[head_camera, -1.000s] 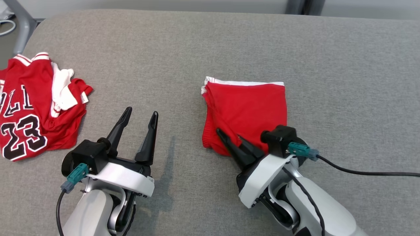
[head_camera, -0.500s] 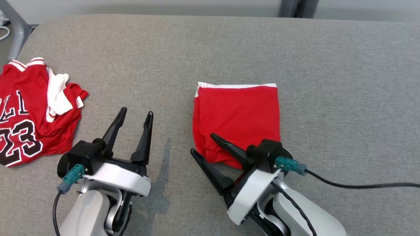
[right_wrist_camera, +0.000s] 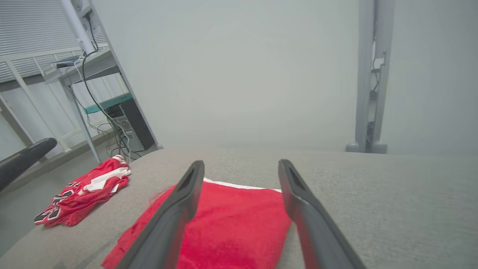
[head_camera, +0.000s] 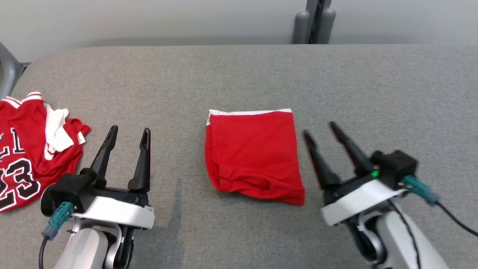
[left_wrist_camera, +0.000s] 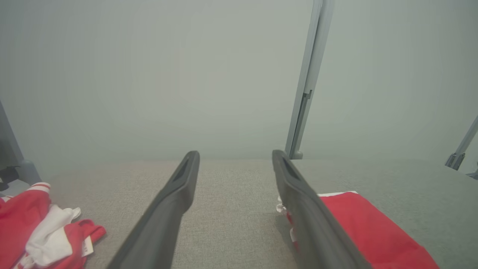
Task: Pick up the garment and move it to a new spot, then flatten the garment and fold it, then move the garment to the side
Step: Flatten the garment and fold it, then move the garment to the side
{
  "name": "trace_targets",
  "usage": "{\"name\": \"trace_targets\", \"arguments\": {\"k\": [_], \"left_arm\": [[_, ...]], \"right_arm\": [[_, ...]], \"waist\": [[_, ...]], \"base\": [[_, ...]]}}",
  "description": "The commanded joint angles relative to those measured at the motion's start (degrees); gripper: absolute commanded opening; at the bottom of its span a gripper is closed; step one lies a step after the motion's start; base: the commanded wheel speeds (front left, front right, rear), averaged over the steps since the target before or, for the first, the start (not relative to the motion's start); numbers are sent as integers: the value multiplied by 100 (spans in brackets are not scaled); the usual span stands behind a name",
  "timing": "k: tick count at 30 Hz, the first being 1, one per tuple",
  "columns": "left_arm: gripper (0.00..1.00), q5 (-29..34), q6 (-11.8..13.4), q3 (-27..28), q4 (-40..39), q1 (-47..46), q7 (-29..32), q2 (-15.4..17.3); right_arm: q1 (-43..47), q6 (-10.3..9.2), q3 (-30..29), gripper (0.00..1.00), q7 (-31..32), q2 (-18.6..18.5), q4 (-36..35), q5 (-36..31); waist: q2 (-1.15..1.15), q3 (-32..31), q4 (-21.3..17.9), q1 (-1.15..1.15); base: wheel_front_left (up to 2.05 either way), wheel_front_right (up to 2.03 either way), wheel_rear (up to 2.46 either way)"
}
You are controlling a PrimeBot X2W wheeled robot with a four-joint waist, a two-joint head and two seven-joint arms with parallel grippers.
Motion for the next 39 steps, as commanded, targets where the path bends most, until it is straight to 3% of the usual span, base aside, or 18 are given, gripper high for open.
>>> {"name": "trace_targets", "arguments": {"k": [1, 7, 15, 39], "left_arm": [[100, 40, 44, 45, -55, 79, -31, 48], [100, 51, 122, 49, -245, 268, 13, 123], [100, 37, 161, -33, -339, 386, 166, 167], [100, -45, 347, -226, -435, 1066, 397, 228]], "right_arm": [[132, 1, -233, 100, 38, -28, -89, -123], [553, 1, -1297, 100, 206, -26, -489, -667], [968, 1, -2058, 100, 490, -26, -937, -922], [1776, 1, -2111, 100, 691, -27, -1170, -821]], "waist": [[0, -64, -59, 0], [0, -137, -159, 0], [0, -126, -218, 0], [0, -866, -255, 0]], "base": [[0, 0, 0], [0, 0, 0], [0, 0, 0], [0, 0, 0]]}}
